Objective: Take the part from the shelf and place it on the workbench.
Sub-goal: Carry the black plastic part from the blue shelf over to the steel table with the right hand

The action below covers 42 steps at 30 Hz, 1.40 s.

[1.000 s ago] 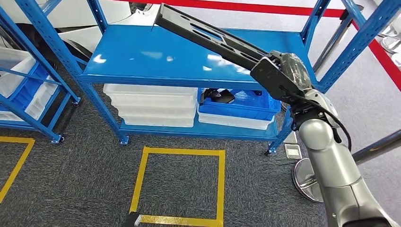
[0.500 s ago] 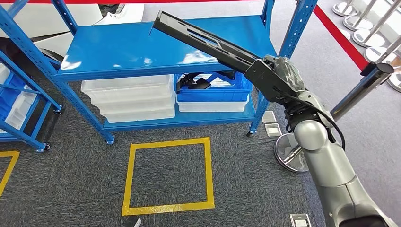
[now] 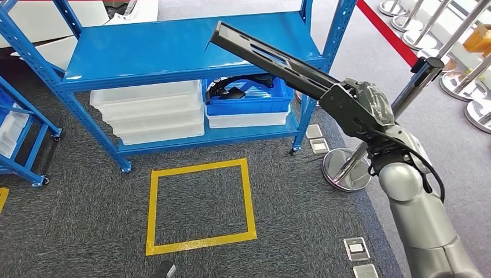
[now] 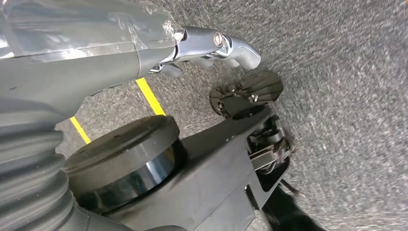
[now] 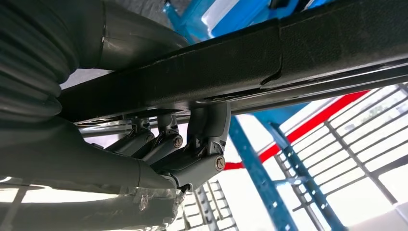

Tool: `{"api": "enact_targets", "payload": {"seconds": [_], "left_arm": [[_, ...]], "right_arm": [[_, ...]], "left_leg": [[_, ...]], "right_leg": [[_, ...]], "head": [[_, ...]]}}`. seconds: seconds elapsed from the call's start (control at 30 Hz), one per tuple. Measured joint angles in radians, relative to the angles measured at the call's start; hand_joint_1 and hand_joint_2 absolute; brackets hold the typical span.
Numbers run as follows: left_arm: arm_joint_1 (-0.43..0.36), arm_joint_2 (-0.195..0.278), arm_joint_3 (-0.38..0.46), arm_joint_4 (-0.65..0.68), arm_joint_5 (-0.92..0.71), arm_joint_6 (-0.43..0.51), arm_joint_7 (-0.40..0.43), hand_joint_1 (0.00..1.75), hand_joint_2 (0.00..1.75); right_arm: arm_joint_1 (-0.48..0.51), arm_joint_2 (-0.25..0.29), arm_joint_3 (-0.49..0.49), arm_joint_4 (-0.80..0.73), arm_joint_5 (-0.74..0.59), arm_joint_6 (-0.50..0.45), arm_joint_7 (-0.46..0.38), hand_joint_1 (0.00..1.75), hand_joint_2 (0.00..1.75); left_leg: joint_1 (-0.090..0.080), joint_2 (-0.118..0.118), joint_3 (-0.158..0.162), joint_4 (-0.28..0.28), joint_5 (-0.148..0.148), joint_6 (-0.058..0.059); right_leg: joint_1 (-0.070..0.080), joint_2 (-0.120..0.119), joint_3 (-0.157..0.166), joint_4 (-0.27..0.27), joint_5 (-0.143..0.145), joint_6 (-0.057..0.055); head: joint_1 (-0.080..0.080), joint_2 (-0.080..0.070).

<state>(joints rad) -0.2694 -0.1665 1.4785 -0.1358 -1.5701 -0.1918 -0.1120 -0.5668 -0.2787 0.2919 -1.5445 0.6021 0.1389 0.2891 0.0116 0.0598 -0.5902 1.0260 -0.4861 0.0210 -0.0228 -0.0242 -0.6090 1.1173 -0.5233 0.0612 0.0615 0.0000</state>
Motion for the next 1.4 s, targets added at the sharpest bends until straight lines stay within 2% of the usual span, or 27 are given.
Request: {"api": "enact_targets", "payload": {"seconds": [0.03, 0.07, 0.13, 0.2, 0.27, 0.33, 0.37, 0.4, 0.43, 0.47, 0.53, 0.6, 0.67, 0.73, 0.8, 0.83, 0.87, 0.9, 0.93, 1.0, 1.07, 1.13, 1.2, 1.27, 1.33, 1.37, 1.4], "left_arm": [[-0.002, 0.0, 0.0, 0.0, 0.0, 0.0, 0.002, 0.0, 1.75], [-0.003, 0.0, -0.001, 0.0, 0.0, 0.0, 0.004, 0.0, 1.75], [-0.005, 0.001, -0.002, 0.0, 0.0, 0.0, 0.01, 0.0, 1.75], [-0.006, 0.001, -0.004, 0.0, 0.0, 0.0, 0.017, 0.0, 1.75], [-0.005, 0.001, -0.007, 0.0, 0.0, 0.0, 0.021, 0.0, 1.75], [-0.002, 0.002, -0.009, 0.0, 0.0, 0.0, 0.023, 0.0, 1.75], [-0.001, 0.002, -0.009, 0.0, 0.0, 0.0, 0.024, 0.0, 1.75], [0.0, 0.002, -0.009, 0.0, 0.0, 0.0, 0.024, 0.0, 1.75], [0.0, 0.002, -0.01, 0.0, 0.0, -0.003, 0.023, 0.0, 1.75], [0.0, 0.002, -0.01, 0.0, 0.0, -0.008, 0.022, 0.0, 1.75], [-0.002, 0.005, -0.012, 0.0, 0.0, -0.019, 0.016, 0.0, 1.75], [-0.004, 0.006, -0.014, 0.0, 0.0, -0.026, 0.011, 0.0, 1.75], [-0.006, 0.005, -0.015, 0.001, 0.0, -0.029, 0.004, 0.0, 1.75], [-0.009, 0.004, -0.017, 0.001, 0.0, -0.03, -0.001, 0.0, 1.75], [-0.008, 0.004, -0.018, 0.002, 0.0, -0.029, -0.002, 0.0, 1.75], [-0.005, 0.004, -0.018, 0.002, 0.0, -0.028, -0.002, 0.0, 1.75], [-0.003, 0.004, -0.018, 0.002, 0.0, -0.028, -0.001, 0.0, 1.75], [-0.001, 0.004, -0.018, 0.002, 0.0, -0.027, -0.001, 0.0, 1.75], [-0.001, 0.004, -0.018, 0.002, 0.0, -0.027, -0.001, 0.0, 1.75], [-0.003, 0.005, -0.018, 0.002, 0.0, -0.025, -0.003, 0.0, 1.75], [-0.006, 0.005, -0.018, 0.002, 0.0, -0.022, -0.005, 0.0, 1.75], [-0.007, 0.005, -0.018, 0.002, 0.002, -0.019, -0.006, 0.0, 1.75], [-0.008, 0.005, -0.018, 0.002, 0.005, -0.014, -0.006, 0.0, 1.75], [-0.009, 0.005, -0.018, 0.002, 0.007, -0.009, -0.006, 0.0, 1.75], [-0.006, 0.005, -0.018, 0.002, 0.007, -0.007, -0.006, 0.0, 1.75], [-0.005, 0.005, -0.018, 0.002, 0.008, -0.006, -0.006, 0.0, 1.75], [-0.004, 0.005, -0.018, 0.002, 0.008, -0.006, -0.006, 0.0, 1.75]], "right_arm": [[0.0, -0.001, -0.002, -0.005, 0.005, 0.0, 0.0, 1.75, 1.75], [-0.001, -0.001, -0.005, -0.009, 0.011, -0.001, 0.0, 1.75, 1.75], [0.001, -0.002, -0.011, -0.014, 0.023, -0.001, -0.001, 1.75, 1.75], [0.003, -0.003, -0.015, -0.018, 0.032, 0.002, -0.001, 1.75, 1.75], [0.003, -0.003, -0.016, -0.023, 0.037, 0.005, -0.001, 1.75, 1.75], [0.004, -0.003, -0.016, -0.025, 0.04, 0.007, -0.001, 1.75, 1.75], [0.004, -0.003, -0.016, -0.025, 0.042, 0.008, -0.001, 1.75, 1.75], [0.005, -0.003, -0.016, -0.026, 0.043, 0.01, -0.002, 1.75, 1.75], [0.005, -0.003, -0.016, -0.026, 0.044, 0.012, -0.003, 1.75, 1.75], [0.004, -0.003, -0.016, -0.026, 0.045, 0.014, -0.005, 1.75, 1.75], [0.0, -0.003, -0.016, -0.025, 0.045, 0.018, -0.011, 1.75, 1.75], [-0.009, -0.001, -0.016, -0.023, 0.045, 0.02, -0.021, 1.75, 1.75], [-0.019, 0.001, -0.016, -0.018, 0.046, 0.018, -0.033, 1.75, 1.75], [-0.03, 0.003, -0.016, -0.012, 0.051, 0.015, -0.041, 1.75, 1.75], [-0.04, 0.005, -0.015, -0.006, 0.052, 0.015, -0.043, 1.75, 1.75], [-0.041, 0.005, -0.014, -0.003, 0.051, 0.015, -0.044, 1.75, 1.75], [-0.04, 0.006, -0.014, -0.001, 0.048, 0.016, -0.044, 1.75, 1.75], [-0.039, 0.006, -0.013, 0.003, 0.046, 0.016, -0.044, 1.75, 1.75], [-0.038, 0.006, -0.013, 0.006, 0.044, 0.016, -0.044, 1.75, 1.75], [-0.039, 0.006, -0.013, 0.01, 0.044, 0.016, -0.043, 1.75, 1.75], [-0.043, 0.007, -0.013, 0.014, 0.043, 0.015, -0.044, 1.75, 1.75], [-0.047, 0.007, -0.013, 0.019, 0.043, 0.015, -0.046, 1.75, 1.75], [-0.053, 0.01, -0.012, 0.025, 0.042, 0.015, -0.049, 1.75, 1.75], [-0.06, 0.013, -0.012, 0.031, 0.041, 0.015, -0.051, 1.75, 1.75], [-0.063, 0.016, -0.012, 0.038, 0.041, 0.015, -0.053, 1.75, 1.75], [-0.063, 0.018, -0.011, 0.042, 0.041, 0.015, -0.054, 1.75, 1.75], [-0.063, 0.02, -0.011, 0.046, 0.04, 0.015, -0.054, 1.75, 1.75]], "left_leg": [[-0.002, 0.007, -0.005, 0.005, 0.002, -0.005], [-0.004, 0.013, -0.008, 0.009, 0.004, -0.011], [-0.006, 0.024, -0.01, 0.009, 0.01, -0.023], [-0.003, 0.011, -0.017, 0.026, -0.005, -0.036], [0.0, -0.025, -0.048, 0.107, -0.066, -0.045], [-0.001, -0.047, -0.095, 0.235, -0.133, -0.047], [-0.001, -0.049, -0.107, 0.275, -0.146, -0.047], [-0.001, -0.051, -0.103, 0.281, -0.141, -0.044], [-0.002, -0.054, -0.079, 0.246, -0.118, -0.04], [-0.003, -0.064, -0.041, 0.18, -0.085, -0.033], [-0.003, -0.101, 0.022, 0.055, -0.043, -0.02], [-0.006, -0.119, 0.036, 0.012, -0.038, -0.014], [-0.004, -0.103, 0.035, 0.0, -0.027, -0.007], [0.003, -0.085, 0.035, -0.016, -0.012, 0.004], [0.005, -0.067, 0.032, -0.022, -0.006, 0.01], [0.005, -0.057, 0.03, -0.021, -0.005, 0.01], [0.006, -0.047, 0.03, -0.021, -0.005, 0.009], [0.007, -0.037, 0.03, -0.02, -0.005, 0.008], [0.009, -0.029, 0.03, -0.019, -0.006, 0.006], [0.012, -0.014, 0.03, -0.014, -0.009, -0.004], [0.009, -0.005, 0.029, -0.009, -0.012, -0.019], [0.006, 0.004, 0.03, -0.01, -0.011, -0.032], [0.009, -0.002, 0.028, 0.0, -0.022, -0.045], [0.011, -0.029, 0.001, 0.074, -0.076, -0.052], [0.008, -0.048, -0.053, 0.206, -0.146, -0.051], [0.007, -0.05, -0.073, 0.256, -0.164, -0.049], [0.005, -0.051, -0.078, 0.273, -0.163, -0.045]], "right_leg": [[0.003, -0.01, 0.032, -0.054, 0.01, -0.007], [0.006, -0.016, 0.047, -0.084, 0.014, -0.015], [0.01, -0.004, 0.04, -0.09, 0.019, -0.036], [0.007, 0.006, 0.033, -0.094, 0.031, -0.053], [0.005, 0.014, 0.024, -0.097, 0.041, -0.069], [0.008, 0.027, 0.012, -0.095, 0.049, -0.076], [0.01, 0.036, 0.007, -0.093, 0.053, -0.078], [0.012, 0.045, 0.002, -0.091, 0.056, -0.078], [0.013, 0.054, -0.002, -0.088, 0.057, -0.077], [0.014, 0.062, -0.004, -0.085, 0.058, -0.076], [0.015, 0.076, -0.011, -0.078, 0.061, -0.072], [0.011, 0.089, -0.021, -0.076, 0.067, -0.061], [0.008, 0.098, -0.028, -0.077, 0.074, -0.047], [0.011, 0.077, -0.046, -0.044, 0.047, -0.039], [0.008, 0.046, -0.091, 0.063, -0.017, -0.032], [0.004, 0.039, -0.115, 0.126, -0.044, -0.027], [0.001, 0.035, -0.131, 0.17, -0.057, -0.022], [-0.003, 0.032, -0.13, 0.18, -0.052, -0.017], [-0.006, 0.027, -0.11, 0.149, -0.029, -0.013], [-0.008, -0.001, -0.034, 0.012, 0.027, -0.008], [-0.004, -0.021, 0.011, -0.081, 0.05, -0.018], [0.001, -0.012, 0.009, -0.091, 0.052, -0.037], [-0.001, -0.001, 0.005, -0.095, 0.06, -0.052], [-0.003, 0.008, 0.002, -0.099, 0.068, -0.066], [0.001, 0.02, -0.003, -0.099, 0.072, -0.073], [0.004, 0.028, -0.006, -0.099, 0.075, -0.075], [0.007, 0.037, -0.009, -0.099, 0.078, -0.077]], "head": [[0.006, 0.0], [0.01, 0.0], [0.006, 0.0], [0.0, 0.0], [-0.014, 0.0], [-0.031, 0.0], [-0.037, 0.0], [-0.042, 0.0], [-0.048, 0.0], [-0.054, 0.0], [-0.062, 0.0], [-0.063, 0.0], [-0.067, 0.0], [-0.062, 0.0], [-0.048, 0.0], [-0.041, 0.0], [-0.034, 0.0], [-0.026, 0.0], [-0.018, 0.0], [0.0, 0.0], [0.012, 0.0], [0.012, 0.0], [0.007, 0.0], [0.002, 0.0], [0.0, 0.0], [0.0, 0.0], [-0.001, 0.0]]}}
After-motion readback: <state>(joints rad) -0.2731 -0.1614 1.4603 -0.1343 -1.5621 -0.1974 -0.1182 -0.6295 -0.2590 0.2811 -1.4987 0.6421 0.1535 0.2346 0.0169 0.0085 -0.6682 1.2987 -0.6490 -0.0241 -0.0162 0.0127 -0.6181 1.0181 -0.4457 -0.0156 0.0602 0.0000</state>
